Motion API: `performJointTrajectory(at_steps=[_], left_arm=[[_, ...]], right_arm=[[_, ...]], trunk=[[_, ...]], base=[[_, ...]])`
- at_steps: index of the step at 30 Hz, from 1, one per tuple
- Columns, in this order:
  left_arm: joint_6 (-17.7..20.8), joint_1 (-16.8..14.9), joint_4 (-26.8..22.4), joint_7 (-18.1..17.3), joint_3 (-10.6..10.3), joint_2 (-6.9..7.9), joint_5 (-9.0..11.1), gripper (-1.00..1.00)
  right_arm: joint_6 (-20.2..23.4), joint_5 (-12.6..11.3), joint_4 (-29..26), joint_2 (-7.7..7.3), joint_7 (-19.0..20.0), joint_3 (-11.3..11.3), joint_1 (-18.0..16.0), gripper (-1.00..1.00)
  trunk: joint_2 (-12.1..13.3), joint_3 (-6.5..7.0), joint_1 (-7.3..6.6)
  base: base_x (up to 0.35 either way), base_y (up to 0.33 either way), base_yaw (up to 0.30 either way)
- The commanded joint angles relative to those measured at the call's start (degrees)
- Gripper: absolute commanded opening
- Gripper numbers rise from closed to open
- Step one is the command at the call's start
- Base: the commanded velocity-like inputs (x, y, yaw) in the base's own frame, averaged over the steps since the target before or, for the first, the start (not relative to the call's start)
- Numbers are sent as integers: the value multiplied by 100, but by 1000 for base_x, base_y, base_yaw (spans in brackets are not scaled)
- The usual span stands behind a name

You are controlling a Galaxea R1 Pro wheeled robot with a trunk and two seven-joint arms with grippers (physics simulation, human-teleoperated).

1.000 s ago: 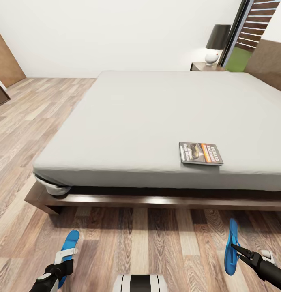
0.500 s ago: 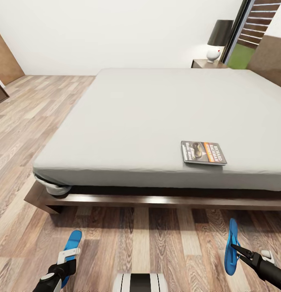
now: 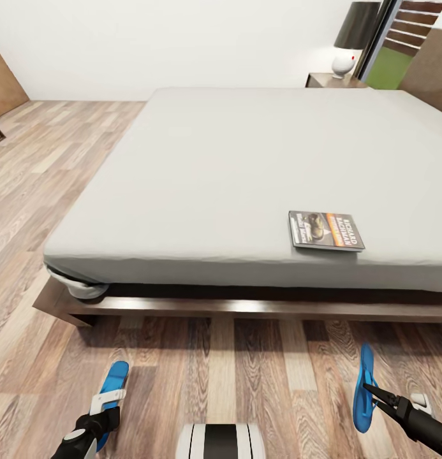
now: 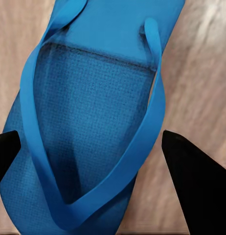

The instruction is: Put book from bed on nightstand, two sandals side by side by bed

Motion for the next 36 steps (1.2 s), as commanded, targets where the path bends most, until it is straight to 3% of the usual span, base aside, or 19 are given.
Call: performJointTrajectory(at_steps=[1,6,11,14,20,22,36], left_arm=[[24,-3,-12,-29,39,-6,-60,-100],[22,-3,-13,-29,40,-6,-58,-100],[-4,-3,-16,-34,42,-2,-57,-100],[-211,-3,-19,-42,53,8,-19,-100],[-389,-3,-35,-28,225,35,798,-100],[-390,-3,-49,-24,233,37,891,-100],[-376,-3,-298,-12,234,46,988,-100]], right_arm=[[42,-22,2,0,-1,-10,-3,-100],[42,-22,2,0,5,-10,-3,-100],[42,-22,2,0,6,-10,-3,-100],[42,-22,2,0,6,-10,-3,-100],[42,-22,2,0,4,-10,-3,-100],[42,-22,2,0,5,-10,-3,-100],[42,-22,2,0,7,-10,-3,-100]], trunk=[[-3,-26,1],[-10,-137,14],[-10,-137,14],[-10,-137,14],[-10,-137,14],[-10,-137,14],[-12,-181,19]], base=[[0,0,0],[0,0,0],[0,0,0],[0,0,0],[0,0,0],[0,0,0],[0,0,0]])
